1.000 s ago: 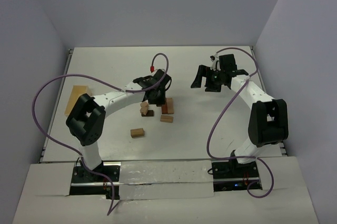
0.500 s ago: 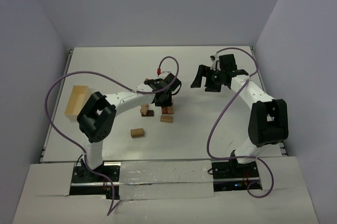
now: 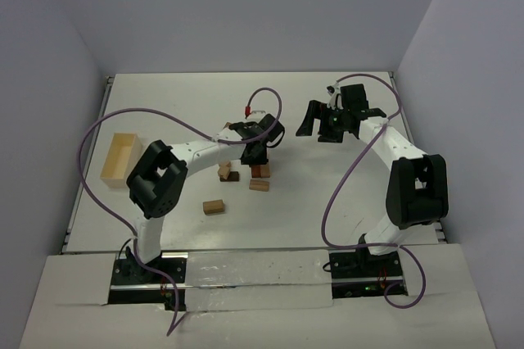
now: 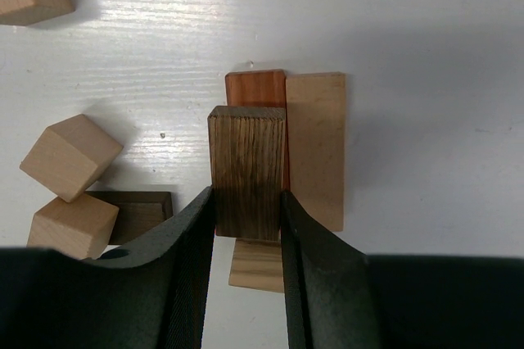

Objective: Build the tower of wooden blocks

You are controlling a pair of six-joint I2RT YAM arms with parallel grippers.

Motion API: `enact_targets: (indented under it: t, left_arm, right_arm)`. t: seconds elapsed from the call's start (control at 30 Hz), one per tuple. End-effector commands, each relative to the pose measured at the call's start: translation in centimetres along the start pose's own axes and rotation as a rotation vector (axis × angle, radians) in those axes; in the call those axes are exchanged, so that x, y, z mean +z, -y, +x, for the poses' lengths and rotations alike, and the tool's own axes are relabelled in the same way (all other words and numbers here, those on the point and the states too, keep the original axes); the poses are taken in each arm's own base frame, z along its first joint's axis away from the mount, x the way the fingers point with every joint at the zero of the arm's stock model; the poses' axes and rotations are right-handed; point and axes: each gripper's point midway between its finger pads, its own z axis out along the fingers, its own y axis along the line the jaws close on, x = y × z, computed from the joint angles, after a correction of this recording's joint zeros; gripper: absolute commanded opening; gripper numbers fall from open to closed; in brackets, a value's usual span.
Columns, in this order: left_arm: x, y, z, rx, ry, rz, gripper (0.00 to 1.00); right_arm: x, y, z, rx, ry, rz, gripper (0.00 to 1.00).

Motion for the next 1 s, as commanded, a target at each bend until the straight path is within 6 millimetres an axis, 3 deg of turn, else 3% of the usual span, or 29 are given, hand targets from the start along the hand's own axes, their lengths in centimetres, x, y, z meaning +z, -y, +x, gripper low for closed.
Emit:
enact_targets:
  t: [0.0,0.77,0.97]
  left_arm:
    - [-0.6,1.0,-1.7,-0.022,0.041,0.001,0.07]
    - [0.5,1.6,-0.9,0.005,0.011,-0.007,0.27]
    - [0.6,1.7,-0.8,0.01,0.006,-0.004,0.38]
  right_arm:
    - [-0.8,-0.9,-1.1,-0.019,0.046,-0.026,1.0]
    - [-0.8,-0.8,-1.0,-0.017,0.041,-0.023,1.0]
    - [-0.7,-0.8,-0.9,-0.016,0.039,-0.026,1.0]
